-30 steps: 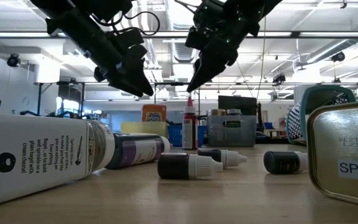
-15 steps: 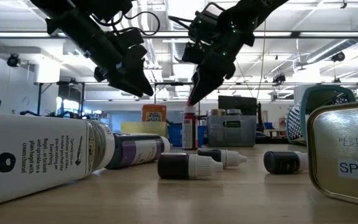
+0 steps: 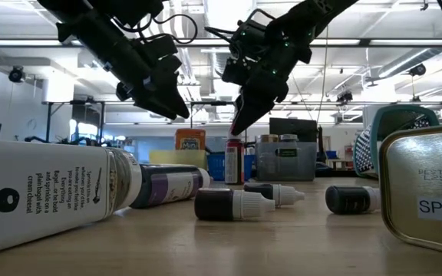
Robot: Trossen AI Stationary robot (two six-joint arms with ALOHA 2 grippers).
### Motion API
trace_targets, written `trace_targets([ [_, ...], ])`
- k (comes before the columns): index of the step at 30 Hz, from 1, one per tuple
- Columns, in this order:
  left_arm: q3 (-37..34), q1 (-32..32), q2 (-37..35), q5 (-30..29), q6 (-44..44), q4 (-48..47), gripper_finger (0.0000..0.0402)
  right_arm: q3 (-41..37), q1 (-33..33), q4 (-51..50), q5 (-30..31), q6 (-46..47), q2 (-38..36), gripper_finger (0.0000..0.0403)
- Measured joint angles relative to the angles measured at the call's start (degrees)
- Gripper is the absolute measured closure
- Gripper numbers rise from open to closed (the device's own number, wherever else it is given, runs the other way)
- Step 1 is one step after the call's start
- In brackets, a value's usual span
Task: Pick & Place Kitchen Items
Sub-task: Put the large pink food coloring bottle into the blue bin
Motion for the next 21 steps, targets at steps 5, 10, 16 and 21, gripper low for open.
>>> trace_targets([
  [5, 0.0, -0.01, 0.0, 0.01, 0.0, 0.02, 0.0128, 0.0, -0.08, 1.49, 0.0, -0.03, 0.01, 0.0197],
  [10, 0.0, 0.0, 0.0, 0.0, 0.0, 0.02, 0.0128, 0.0, -0.23, 0.95, 0.0, -0.06, -0.01, 0.0214],
  [16, 0.0, -0.01, 0.0, -0.01, 0.0, 0.02, 0.0128, 0.0, -0.27, 0.9, 0.0, -0.49, -0.01, 0.0236],
  [21, 0.0, 0.0, 0.0, 0.01, 0.0, 0.02, 0.0128, 0.0, -0.27, 0.53, 0.0, -0.54, -0.01, 0.0254],
])
